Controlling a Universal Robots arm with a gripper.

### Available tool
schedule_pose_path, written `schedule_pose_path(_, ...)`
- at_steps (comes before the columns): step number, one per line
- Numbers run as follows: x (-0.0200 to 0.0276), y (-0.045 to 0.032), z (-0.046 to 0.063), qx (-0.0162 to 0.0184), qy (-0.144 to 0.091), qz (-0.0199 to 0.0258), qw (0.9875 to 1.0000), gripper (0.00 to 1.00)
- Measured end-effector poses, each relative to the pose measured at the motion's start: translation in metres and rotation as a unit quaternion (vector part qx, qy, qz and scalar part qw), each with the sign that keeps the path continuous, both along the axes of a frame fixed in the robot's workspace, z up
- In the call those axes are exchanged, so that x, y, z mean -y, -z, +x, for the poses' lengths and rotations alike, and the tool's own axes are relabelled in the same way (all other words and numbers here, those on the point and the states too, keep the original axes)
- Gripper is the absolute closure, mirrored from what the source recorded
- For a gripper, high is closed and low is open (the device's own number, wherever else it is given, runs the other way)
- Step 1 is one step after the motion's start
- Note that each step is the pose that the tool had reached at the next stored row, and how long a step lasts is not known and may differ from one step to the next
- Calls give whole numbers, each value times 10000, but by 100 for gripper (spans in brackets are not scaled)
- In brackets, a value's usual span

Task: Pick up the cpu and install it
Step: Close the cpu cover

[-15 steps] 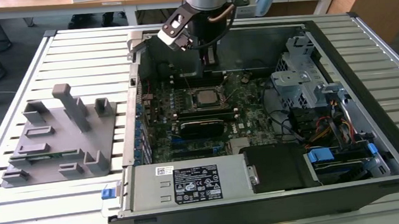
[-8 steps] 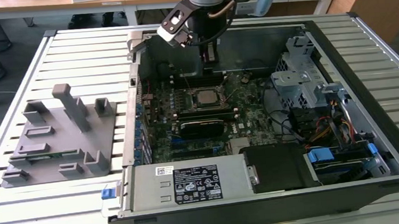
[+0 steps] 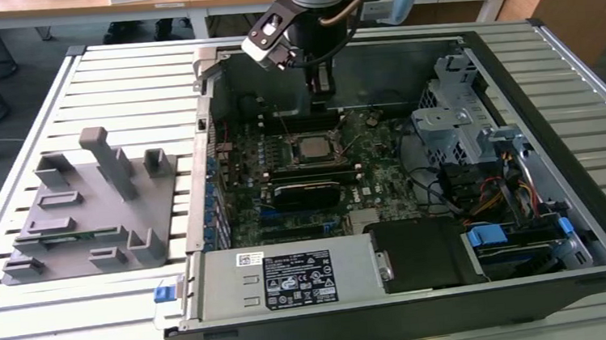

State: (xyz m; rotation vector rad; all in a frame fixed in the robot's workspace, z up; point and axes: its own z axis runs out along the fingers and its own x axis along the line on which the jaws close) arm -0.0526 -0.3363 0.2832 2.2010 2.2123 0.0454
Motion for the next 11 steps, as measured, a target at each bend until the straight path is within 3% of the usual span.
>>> schedule_pose_path(11, 0, 0, 144, 0, 0, 2, 10000, 89)
